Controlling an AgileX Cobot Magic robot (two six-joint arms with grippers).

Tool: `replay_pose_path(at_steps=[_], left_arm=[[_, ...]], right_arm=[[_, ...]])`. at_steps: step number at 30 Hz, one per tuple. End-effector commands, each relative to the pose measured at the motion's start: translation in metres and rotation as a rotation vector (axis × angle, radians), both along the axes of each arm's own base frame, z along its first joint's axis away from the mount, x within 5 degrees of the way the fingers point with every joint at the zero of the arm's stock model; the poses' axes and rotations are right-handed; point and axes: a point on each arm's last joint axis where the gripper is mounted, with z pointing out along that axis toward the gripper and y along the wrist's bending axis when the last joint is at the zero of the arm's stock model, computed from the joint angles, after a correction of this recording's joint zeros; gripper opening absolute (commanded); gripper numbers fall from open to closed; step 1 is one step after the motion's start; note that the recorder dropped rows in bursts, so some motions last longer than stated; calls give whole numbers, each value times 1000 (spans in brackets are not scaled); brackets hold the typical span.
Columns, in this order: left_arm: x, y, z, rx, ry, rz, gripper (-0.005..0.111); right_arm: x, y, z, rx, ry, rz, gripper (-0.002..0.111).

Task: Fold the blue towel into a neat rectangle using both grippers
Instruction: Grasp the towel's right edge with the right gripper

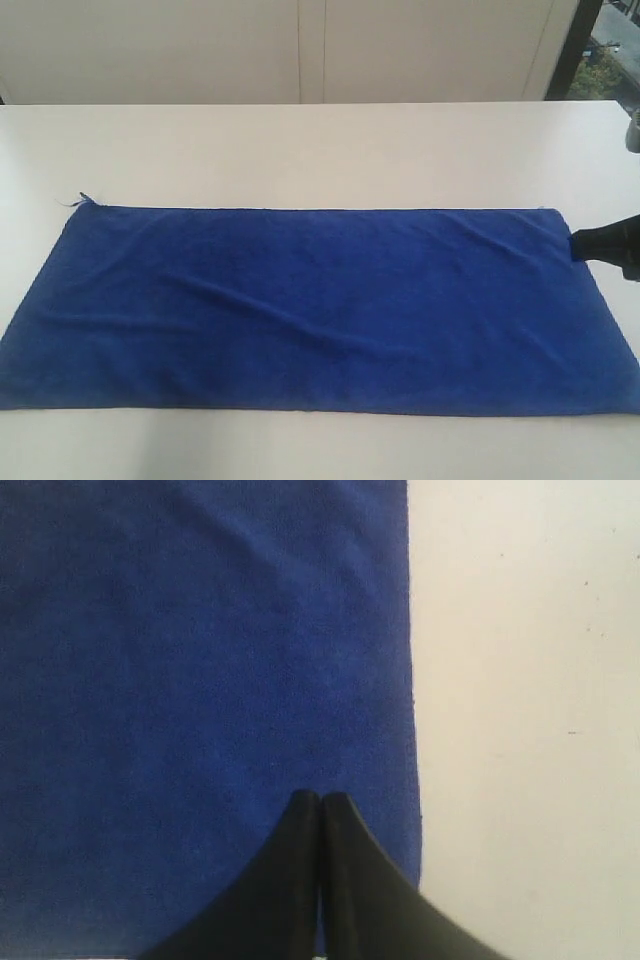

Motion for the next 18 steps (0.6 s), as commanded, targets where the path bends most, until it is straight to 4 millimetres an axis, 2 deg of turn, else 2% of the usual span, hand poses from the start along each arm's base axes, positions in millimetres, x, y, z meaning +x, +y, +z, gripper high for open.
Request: replay_pose_path(at_steps=[1, 5, 11, 18], left_arm=[[-7, 0, 0, -6, 4, -6, 0], [-7, 0, 0, -6, 4, -6, 0], [-6, 0, 0, -7, 2, -6, 0], [-6, 0, 0, -7, 0, -5, 0]], right_arm=[[21, -9, -10, -20, 55, -30, 0], [47, -20, -16, -9, 96, -44, 0], [86, -32, -36, 73, 185, -39, 0], [104, -40, -71, 48, 263, -9, 0]])
